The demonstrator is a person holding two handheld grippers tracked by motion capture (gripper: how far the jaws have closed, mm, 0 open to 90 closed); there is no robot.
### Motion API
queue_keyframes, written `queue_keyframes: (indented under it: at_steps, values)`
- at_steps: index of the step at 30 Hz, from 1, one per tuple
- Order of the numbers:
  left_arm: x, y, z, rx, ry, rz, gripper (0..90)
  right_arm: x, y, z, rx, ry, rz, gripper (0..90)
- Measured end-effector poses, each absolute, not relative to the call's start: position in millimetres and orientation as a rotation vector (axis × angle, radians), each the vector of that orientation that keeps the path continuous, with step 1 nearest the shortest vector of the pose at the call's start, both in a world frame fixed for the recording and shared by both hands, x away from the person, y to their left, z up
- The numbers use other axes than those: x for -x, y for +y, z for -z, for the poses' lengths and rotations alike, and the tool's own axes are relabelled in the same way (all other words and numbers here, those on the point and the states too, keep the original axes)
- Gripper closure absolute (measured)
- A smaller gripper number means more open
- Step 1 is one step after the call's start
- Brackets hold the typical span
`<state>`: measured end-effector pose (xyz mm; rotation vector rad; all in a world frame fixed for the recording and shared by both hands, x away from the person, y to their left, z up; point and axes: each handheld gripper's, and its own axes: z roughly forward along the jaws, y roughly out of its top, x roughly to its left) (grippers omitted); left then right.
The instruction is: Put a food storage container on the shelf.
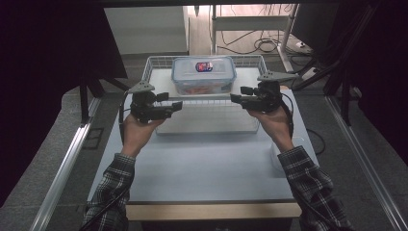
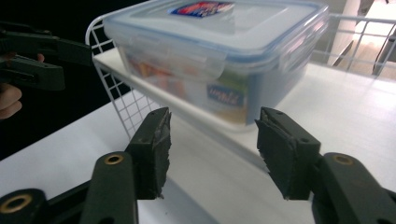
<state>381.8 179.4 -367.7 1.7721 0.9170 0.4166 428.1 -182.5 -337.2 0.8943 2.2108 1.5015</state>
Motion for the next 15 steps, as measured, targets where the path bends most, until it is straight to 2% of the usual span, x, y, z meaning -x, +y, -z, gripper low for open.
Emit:
queue_keyframes:
  at_steps: [15]
  values:
    - [-341,172,396,-1.821,0.896,-0.407,19.7,-394,-189,362,-0.848,2.261,-1.501,28.2]
